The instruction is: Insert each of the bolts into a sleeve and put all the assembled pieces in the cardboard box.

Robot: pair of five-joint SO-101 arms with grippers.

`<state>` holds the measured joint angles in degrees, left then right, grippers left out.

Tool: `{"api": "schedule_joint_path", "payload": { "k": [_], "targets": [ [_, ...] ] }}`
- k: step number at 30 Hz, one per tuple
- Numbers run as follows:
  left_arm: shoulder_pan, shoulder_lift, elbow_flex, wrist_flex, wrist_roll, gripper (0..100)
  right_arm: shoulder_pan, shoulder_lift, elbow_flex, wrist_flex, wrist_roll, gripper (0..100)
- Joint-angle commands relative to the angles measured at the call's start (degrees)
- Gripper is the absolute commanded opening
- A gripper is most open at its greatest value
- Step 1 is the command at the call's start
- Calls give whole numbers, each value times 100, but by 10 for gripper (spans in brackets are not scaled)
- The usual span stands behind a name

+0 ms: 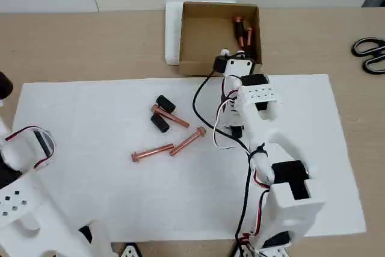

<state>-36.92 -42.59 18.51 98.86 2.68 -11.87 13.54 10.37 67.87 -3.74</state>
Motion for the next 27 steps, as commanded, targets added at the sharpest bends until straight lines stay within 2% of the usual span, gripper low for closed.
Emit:
{"api": "schedule_joint_path", "payload": {
  "k": [1, 7, 10, 19, 27],
  "targets": [
    [18, -88, -22, -18, 0, 162, 48, -22, -18, 48, 26, 133],
    [18, -88, -22, -18, 0, 162, 48, -13, 0, 57, 26, 116],
    [18, -88, -22, -18, 0, 162, 48, -13, 123, 13, 26, 0],
    [18, -88, -22, -18, 0, 162, 57, -189, 97, 75, 44, 4],
    [26, -44, -57, -18, 0, 162, 84, -1877, 97, 1051, 35, 4]
  ]
}}
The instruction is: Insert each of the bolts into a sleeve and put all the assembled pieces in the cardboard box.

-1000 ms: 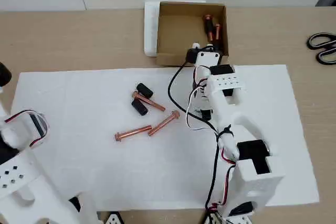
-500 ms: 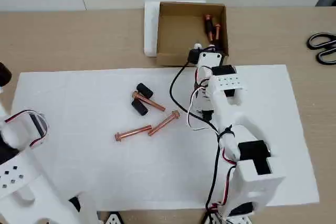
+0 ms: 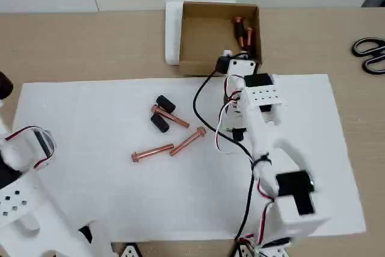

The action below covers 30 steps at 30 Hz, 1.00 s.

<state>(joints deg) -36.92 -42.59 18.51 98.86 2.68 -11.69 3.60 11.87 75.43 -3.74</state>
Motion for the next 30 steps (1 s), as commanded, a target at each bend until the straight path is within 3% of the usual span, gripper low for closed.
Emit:
{"api": "schedule_joint_path", "payload": {
  "k": [1, 10, 16, 21, 27, 30],
  "targets": [
    [35, -44, -57, -18, 0, 162, 75, -1130, -44, 391, 26, 4],
    [1275, 97, -470, 44, -97, 162, 884, -3116, 853, 453, 35, 4],
    [2207, 1793, -1121, 149, -264, 162, 1851, -4171, 1785, -163, 53, 4],
    [3631, 3024, -1490, 149, -1486, 162, 1991, -4690, 2180, -295, 1046, 4],
    [5670, 3631, -1877, 9, -2110, 161, 2220, -5007, 2576, -365, 1116, 4],
    [6136, 3982, -2097, -396, -2268, 161, 2730, -5024, 2593, -567, 1116, 4]
  ]
}}
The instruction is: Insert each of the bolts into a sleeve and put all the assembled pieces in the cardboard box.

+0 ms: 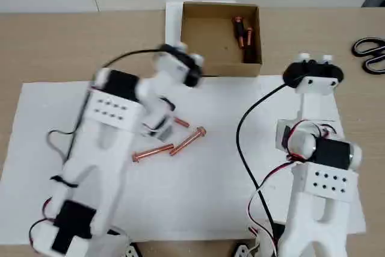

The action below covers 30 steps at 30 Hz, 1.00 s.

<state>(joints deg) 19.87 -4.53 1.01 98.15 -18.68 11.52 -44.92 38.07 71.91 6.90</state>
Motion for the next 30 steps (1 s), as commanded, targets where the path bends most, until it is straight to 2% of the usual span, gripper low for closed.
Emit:
{"api": "schedule_joint_path", "payload": {
  "k": [1, 8, 12, 17, 30],
  "targets": [
    [527, 299, -356, -510, -167, 161, 585, -163, -26, -251, 53, 4],
    [589, 1231, -365, -1547, -158, 161, 1481, -136, -18, -242, 404, 4],
    [571, 1837, -365, -1899, -167, 161, 1719, -136, -18, -242, 510, 4],
    [563, 2400, -400, -2057, -387, 161, 1736, -136, -18, -233, 527, 4],
    [589, 3086, -585, -2303, -378, 160, 1736, -136, -18, -224, 501, 4]
  ]
}}
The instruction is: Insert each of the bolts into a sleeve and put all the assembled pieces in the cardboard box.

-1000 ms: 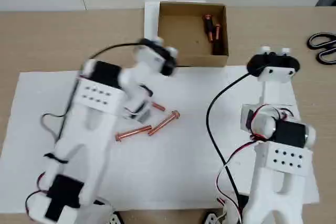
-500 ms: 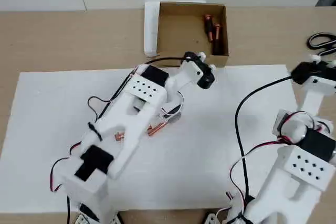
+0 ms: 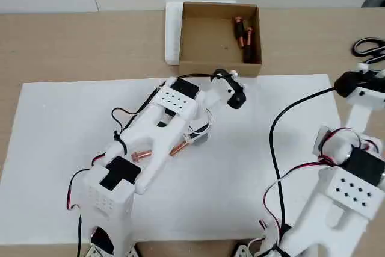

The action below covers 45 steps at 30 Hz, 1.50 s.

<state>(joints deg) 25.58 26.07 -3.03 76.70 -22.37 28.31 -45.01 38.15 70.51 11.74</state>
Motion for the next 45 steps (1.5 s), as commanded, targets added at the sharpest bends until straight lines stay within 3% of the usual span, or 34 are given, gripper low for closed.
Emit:
{"api": "schedule_joint_path", "payload": {
  "k": [1, 10, 17, 24, 33, 37, 45],
  "targets": [
    [18, 44, -180, -158, -9, 160, 57, -127, -26, -84, 18, 4],
    [18, 70, -163, -158, -9, 159, 57, -136, -26, -84, 9, 4],
    [18, 70, -154, -158, 62, 51, 57, -171, -26, -75, 9, 4],
    [26, -26, -303, -79, 290, 36, 57, -171, -35, 40, 26, 4],
    [26, -765, -2193, 1547, 308, 36, 31, -180, -35, 40, 26, 4],
    [26, -993, -3266, 2286, 668, 36, 31, -180, -35, 40, 44, 4],
    [-18, -1855, -3758, 2374, 1284, 36, 22, -180, -26, 48, 44, 4]
  ]
}}
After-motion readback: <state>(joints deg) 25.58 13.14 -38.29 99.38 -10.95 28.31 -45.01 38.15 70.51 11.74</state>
